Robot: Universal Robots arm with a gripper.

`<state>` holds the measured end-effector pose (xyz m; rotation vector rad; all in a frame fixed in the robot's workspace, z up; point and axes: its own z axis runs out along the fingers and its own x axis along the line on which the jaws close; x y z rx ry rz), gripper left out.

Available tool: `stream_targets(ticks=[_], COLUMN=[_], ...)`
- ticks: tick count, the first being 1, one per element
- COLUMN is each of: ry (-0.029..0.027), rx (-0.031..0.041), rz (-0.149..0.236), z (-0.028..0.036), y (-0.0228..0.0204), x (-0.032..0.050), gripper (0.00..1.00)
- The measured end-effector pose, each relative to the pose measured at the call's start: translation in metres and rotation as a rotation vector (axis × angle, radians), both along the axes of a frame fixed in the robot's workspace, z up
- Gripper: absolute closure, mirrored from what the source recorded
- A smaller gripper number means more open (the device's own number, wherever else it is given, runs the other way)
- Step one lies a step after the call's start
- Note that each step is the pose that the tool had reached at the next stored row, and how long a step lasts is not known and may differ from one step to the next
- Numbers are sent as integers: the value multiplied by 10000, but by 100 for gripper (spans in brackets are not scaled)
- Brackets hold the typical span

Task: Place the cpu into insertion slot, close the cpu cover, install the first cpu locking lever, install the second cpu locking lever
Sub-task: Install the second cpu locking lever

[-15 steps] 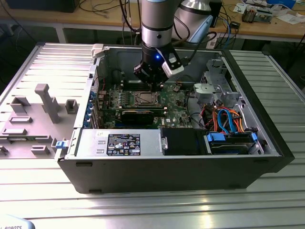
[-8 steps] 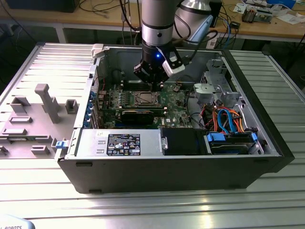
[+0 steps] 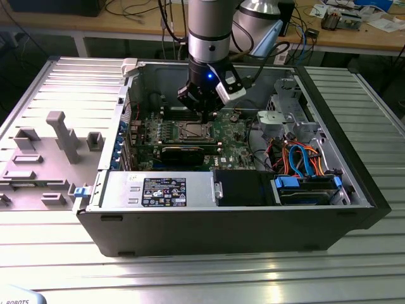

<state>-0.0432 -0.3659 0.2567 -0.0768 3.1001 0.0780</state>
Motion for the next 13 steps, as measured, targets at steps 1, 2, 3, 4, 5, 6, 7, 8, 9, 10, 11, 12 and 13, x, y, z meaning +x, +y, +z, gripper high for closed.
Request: stream_targets(ticks=[1, 2, 3, 4, 5, 6, 7, 8, 9, 10, 11, 12, 13], ry=[0, 0, 0, 1, 0, 0, 1, 0, 0, 0, 1, 0, 0], rx=[0, -1, -1, 0, -1, 0, 0, 0, 0, 0, -1, 0, -1], rz=[0, 0, 0, 0, 0, 0, 0, 0, 0, 0, 0, 0, 0], z=[0, 0, 0, 0, 0, 0, 0, 0, 0, 0, 0, 0, 0], y=[0, -1, -1, -1, -1, -1, -1, -1, -1, -1, -2, -2, -2], x=[0, 0, 0, 0, 0, 0, 0, 0, 0, 0, 0, 0, 0], gripper=[89, 89, 89, 89, 89, 89, 89, 89, 89, 89, 89, 89, 89])
